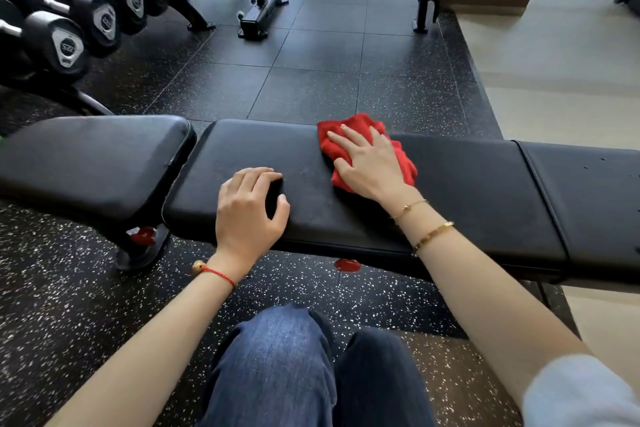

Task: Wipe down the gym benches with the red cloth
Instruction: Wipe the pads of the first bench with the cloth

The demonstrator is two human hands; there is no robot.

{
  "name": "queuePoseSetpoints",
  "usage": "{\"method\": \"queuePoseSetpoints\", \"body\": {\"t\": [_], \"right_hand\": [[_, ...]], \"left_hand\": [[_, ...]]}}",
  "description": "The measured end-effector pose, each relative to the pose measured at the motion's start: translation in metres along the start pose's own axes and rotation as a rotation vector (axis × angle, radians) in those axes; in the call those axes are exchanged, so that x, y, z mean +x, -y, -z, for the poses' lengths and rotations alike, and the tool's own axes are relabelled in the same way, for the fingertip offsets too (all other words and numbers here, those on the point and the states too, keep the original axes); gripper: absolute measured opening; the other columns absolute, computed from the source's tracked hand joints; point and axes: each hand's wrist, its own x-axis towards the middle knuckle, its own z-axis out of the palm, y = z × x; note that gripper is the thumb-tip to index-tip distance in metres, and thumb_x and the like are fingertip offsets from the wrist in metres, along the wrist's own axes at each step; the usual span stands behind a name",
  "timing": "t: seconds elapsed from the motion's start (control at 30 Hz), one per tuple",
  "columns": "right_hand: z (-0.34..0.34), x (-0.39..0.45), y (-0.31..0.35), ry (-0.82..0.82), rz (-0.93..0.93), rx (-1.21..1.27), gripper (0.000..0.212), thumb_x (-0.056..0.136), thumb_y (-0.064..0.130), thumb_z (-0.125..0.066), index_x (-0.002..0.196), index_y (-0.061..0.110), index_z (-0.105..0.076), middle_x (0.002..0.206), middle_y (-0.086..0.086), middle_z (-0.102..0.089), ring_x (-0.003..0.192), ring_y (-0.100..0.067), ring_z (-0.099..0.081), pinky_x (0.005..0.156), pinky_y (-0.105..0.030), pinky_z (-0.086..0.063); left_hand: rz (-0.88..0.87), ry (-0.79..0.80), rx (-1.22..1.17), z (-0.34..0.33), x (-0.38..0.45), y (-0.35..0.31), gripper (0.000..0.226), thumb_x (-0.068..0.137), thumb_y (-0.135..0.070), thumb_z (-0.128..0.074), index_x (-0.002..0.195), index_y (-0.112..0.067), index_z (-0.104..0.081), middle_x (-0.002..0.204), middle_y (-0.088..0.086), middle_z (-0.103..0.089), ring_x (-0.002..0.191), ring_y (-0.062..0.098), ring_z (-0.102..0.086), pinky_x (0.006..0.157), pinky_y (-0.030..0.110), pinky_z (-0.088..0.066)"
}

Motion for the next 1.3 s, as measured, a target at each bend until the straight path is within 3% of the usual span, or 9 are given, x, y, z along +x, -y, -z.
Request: {"method": "queuePoseSetpoints", "body": {"t": [0.23,0.33,0.47,0.57,0.8,0.93,1.07,1.3], "right_hand": [[-0.002,-0.052,-0.008,0.001,0.222,-0.013,0.056,0.094,0.040,-0.046,0.148,0.044,-0.032,0.159,0.016,-0.025,0.149,-0.026,-0.017,0.122,-0.042,-0.009],[0.004,-0.061,-0.040,-0.042,0.154,-0.039,0.056,0.094,0.039,-0.047,0.148,0.042,-0.033,0.159,0.014,-0.026,0.149,-0.023,-0.018,0.122,-0.040,-0.008],[0.012,-0.043,-0.057,-0.091,-0.097,-0.031,0.054,0.095,0.040,-0.045,0.148,0.039,-0.035,0.160,0.011,-0.026,0.147,-0.028,-0.019,0.122,-0.045,-0.009],[0.010,-0.039,-0.045,-0.079,-0.156,-0.007,0.055,0.095,0.040,-0.044,0.149,0.040,-0.033,0.161,0.011,-0.024,0.147,-0.034,-0.017,0.122,-0.045,-0.007],[0.016,-0.106,-0.067,-0.059,0.036,-0.015,0.056,0.094,0.039,-0.047,0.148,0.043,-0.033,0.159,0.017,-0.025,0.148,-0.024,-0.020,0.122,-0.041,-0.010],[0.028,-0.109,-0.108,-0.097,-0.121,-0.039,0.054,0.095,0.037,-0.048,0.147,0.042,-0.035,0.158,0.015,-0.028,0.146,-0.026,-0.022,0.122,-0.041,-0.011],[0.033,-0.073,-0.099,-0.102,-0.296,-0.037,0.053,0.096,0.039,-0.043,0.148,0.041,-0.035,0.160,0.013,-0.026,0.146,-0.032,-0.021,0.121,-0.044,-0.010],[0.011,-0.110,-0.052,-0.041,0.058,-0.007,0.058,0.091,0.041,-0.046,0.147,0.044,-0.034,0.159,0.016,-0.027,0.147,-0.027,-0.021,0.121,-0.043,-0.012]], "left_hand": [[-0.006,0.033,0.002,0.005,-0.002,0.001,0.040,0.085,-0.033,-0.051,0.117,-0.015,-0.067,0.123,0.000,-0.066,0.119,0.024,-0.057,0.103,0.041,-0.041],[-0.045,0.081,0.014,0.008,-0.001,-0.001,0.049,0.088,-0.037,-0.047,0.128,-0.014,-0.063,0.136,0.003,-0.061,0.130,0.025,-0.052,0.113,0.044,-0.036],[-0.153,0.154,0.028,0.010,0.007,-0.019,0.057,0.092,-0.040,-0.041,0.140,-0.014,-0.055,0.149,0.004,-0.052,0.143,0.024,-0.041,0.121,0.049,-0.025],[-0.208,0.172,0.014,0.005,0.015,-0.038,0.054,0.092,-0.039,-0.043,0.138,-0.014,-0.058,0.145,0.004,-0.055,0.140,0.025,-0.045,0.119,0.048,-0.029],[-0.234,0.236,-0.012,-0.017,0.013,-0.058,0.047,0.090,-0.036,-0.049,0.129,-0.015,-0.064,0.137,0.002,-0.061,0.131,0.024,-0.052,0.111,0.041,-0.037],[-0.240,0.236,-0.016,-0.021,0.012,-0.059,0.048,0.090,-0.036,-0.048,0.130,-0.015,-0.063,0.138,0.001,-0.061,0.131,0.024,-0.052,0.111,0.042,-0.038],[-0.238,0.227,-0.011,-0.020,0.012,-0.059,0.048,0.090,-0.037,-0.046,0.130,-0.016,-0.063,0.137,0.001,-0.061,0.131,0.023,-0.052,0.111,0.041,-0.038],[-0.242,0.232,-0.025,-0.021,0.012,-0.058,0.049,0.090,-0.039,-0.044,0.129,-0.016,-0.064,0.137,0.001,-0.061,0.130,0.023,-0.053,0.110,0.042,-0.039]]}}
